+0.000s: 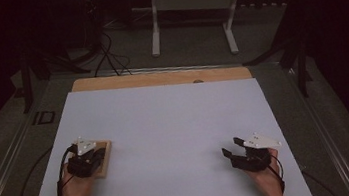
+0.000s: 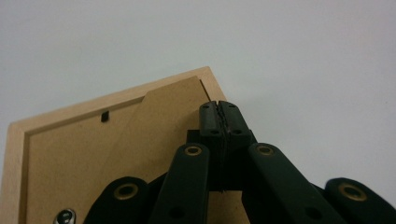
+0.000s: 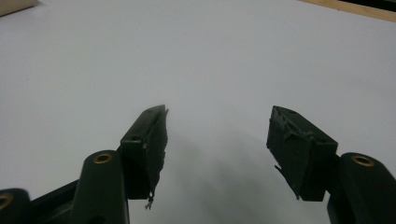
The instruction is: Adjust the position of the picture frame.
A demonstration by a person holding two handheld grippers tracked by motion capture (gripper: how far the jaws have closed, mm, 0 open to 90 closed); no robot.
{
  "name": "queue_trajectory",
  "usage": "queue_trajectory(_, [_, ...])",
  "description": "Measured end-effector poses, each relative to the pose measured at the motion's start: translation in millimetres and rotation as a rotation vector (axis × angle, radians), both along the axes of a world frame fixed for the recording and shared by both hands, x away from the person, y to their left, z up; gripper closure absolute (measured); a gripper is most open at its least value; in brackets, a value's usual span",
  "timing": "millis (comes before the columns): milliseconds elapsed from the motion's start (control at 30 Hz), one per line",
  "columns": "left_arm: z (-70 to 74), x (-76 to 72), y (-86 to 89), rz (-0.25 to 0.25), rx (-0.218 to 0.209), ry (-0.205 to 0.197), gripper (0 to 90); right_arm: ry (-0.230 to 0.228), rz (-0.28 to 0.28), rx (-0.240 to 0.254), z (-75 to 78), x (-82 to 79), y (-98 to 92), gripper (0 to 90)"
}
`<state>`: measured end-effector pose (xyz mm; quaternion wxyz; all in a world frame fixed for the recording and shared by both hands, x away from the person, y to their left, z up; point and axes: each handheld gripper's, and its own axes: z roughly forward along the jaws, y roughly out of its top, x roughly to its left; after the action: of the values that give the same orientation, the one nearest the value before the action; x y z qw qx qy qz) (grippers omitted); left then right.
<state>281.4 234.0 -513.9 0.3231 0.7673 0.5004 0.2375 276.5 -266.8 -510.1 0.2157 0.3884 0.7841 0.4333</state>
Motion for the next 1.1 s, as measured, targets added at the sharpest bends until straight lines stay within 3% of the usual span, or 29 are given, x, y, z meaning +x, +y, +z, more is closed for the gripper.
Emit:
queue_trajectory(400, [-0.2,3.0,-3.6,-0.018,-0.021,0.007,89.7,0.002,0.003,-0.003,-0.1,0.1,0.4,37.3])
queue_trajectory(700, [0.2,5.7,-25.5,-0.083,-0.008,0.002,89.7,0.002,0.004,-0.005,-0.3,0.1,0.7,37.3])
queue_trajectory(1100, [0.1,3.6,-45.3,-0.145,-0.019,0.005,89.8,0.002,0.004,-0.004,-0.2,-0.1,0.8,37.3])
